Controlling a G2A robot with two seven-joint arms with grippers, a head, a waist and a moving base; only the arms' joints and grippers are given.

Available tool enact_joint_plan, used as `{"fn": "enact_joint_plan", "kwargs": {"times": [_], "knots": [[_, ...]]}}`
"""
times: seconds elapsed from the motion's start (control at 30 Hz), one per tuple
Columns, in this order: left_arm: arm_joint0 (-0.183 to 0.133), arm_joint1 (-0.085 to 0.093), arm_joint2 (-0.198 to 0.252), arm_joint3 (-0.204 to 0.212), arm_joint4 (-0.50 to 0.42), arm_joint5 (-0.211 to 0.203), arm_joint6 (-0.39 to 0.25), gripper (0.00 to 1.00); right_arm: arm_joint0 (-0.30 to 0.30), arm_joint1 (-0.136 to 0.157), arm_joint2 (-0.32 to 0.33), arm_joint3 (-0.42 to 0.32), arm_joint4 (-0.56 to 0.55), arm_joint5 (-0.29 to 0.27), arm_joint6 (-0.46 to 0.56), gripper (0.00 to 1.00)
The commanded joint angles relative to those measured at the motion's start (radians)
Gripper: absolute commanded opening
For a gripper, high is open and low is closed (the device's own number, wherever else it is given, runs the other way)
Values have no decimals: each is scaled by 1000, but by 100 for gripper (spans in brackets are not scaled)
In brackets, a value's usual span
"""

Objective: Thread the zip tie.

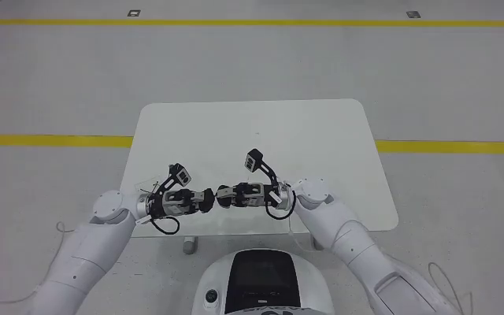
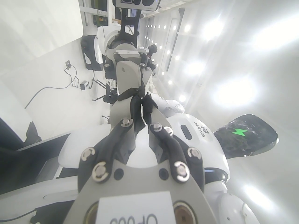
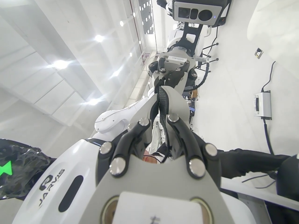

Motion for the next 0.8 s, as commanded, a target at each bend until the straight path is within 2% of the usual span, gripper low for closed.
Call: {"fn": "enact_joint_plan", "kwargs": {"times": [0.0,0.37,0.43,0.47,0.67,0.7,0.77], "knots": [[1,0,-1,0,1,1,0,0,0,1,-1,0,1,0,0,0],[1,-2,-1,0,-9,-3,-6,0,-3,4,0,2,16,-2,1,0],[1,-3,-1,1,-13,-4,-7,19,-2,4,0,5,20,-1,3,0],[1,-3,-1,2,-14,-4,-8,25,-1,4,-1,6,20,0,4,0],[-2,-5,1,7,-18,-3,-15,33,2,4,-5,10,22,-1,5,0],[-2,-5,1,8,-18,-4,-16,40,3,4,-6,10,23,-1,5,0],[-3,-6,1,10,-19,-5,-18,46,4,5,-8,11,22,-1,4,0]]}}
